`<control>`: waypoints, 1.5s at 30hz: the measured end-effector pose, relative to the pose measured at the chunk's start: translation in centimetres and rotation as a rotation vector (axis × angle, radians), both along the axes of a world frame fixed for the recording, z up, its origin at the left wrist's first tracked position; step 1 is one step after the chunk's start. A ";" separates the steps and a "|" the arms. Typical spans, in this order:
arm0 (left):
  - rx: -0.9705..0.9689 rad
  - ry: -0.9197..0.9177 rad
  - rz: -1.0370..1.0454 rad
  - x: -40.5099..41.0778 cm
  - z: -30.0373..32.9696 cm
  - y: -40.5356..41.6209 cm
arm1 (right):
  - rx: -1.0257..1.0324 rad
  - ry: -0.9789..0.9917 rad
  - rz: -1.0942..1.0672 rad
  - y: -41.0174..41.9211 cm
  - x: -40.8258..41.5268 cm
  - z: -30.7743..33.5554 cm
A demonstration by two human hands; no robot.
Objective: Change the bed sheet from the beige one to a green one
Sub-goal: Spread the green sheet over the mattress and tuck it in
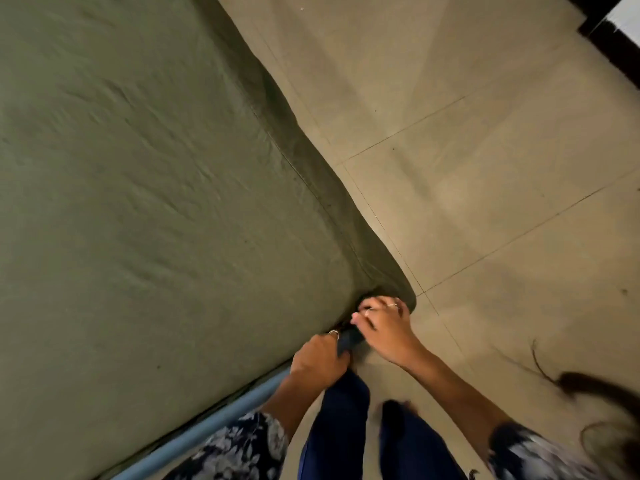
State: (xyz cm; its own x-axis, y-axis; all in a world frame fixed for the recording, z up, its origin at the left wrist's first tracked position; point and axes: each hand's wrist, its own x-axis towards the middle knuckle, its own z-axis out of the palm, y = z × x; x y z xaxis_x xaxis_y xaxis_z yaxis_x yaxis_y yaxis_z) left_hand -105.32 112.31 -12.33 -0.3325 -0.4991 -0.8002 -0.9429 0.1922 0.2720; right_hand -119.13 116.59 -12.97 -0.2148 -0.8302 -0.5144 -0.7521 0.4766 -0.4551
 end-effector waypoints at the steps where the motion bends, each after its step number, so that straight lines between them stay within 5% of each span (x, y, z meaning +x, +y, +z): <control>1: -0.068 0.005 0.021 0.1 0.7 0.3 | -0.120 -0.015 -0.168 0.7 -0.9 0.1; 3: -0.200 0.075 0.114 0.4 1.2 1.4 | -0.130 -0.040 -0.587 2.0 -2.3 0.2; 4: -0.245 0.139 0.209 -0.1 1.4 2.1 | 0.022 -0.161 -0.831 2.2 -3.0 0.4; 6: -0.224 0.194 0.400 -1.4 1.6 3.2 | 0.429 -0.697 -1.317 1.8 -3.3 0.4; 8: -0.055 0.144 0.572 -3.1 1.1 4.0 | 0.550 -1.121 -1.570 1.2 -3.5 0.1; 11: 0.173 0.158 0.868 -6.4 0.2 4.4 | 0.457 -1.259 -1.654 -0.1 -3.9 -0.8; 16: 0.098 0.105 1.222 -10.5 0.7 5.2 | 0.459 -0.950 -1.452 -0.4 -5.8 -1.2; 20: 0.248 0.392 1.801 -13.1 1.8 5.9 | 0.314 -0.805 -1.359 -0.5 -6.1 0.5; 22: 0.263 0.479 1.909 -14.1 2.3 5.3 | 0.186 -0.738 -1.248 -0.8 -6.3 1.0; 29: -0.191 0.373 1.909 -16.9 1.3 3.2 | 0.029 -0.313 0.025 -3.5 -10.5 -1.9; 32: -0.369 0.150 1.495 -18.0 1.3 3.2 | 0.142 -0.061 0.548 -3.1 -13.1 -3.7; 35: -0.332 -0.012 0.938 -17.8 -0.4 3.4 | 0.202 0.018 0.611 -3.2 -14.2 -4.5; 39: 0.023 -0.325 0.412 -16.5 -0.8 -0.8 | 0.337 0.013 0.632 -6.0 -13.4 -4.3; 45: -0.088 -0.138 0.450 -18.2 6.7 -5.1 | 0.119 -0.161 0.628 -7.8 -14.7 1.5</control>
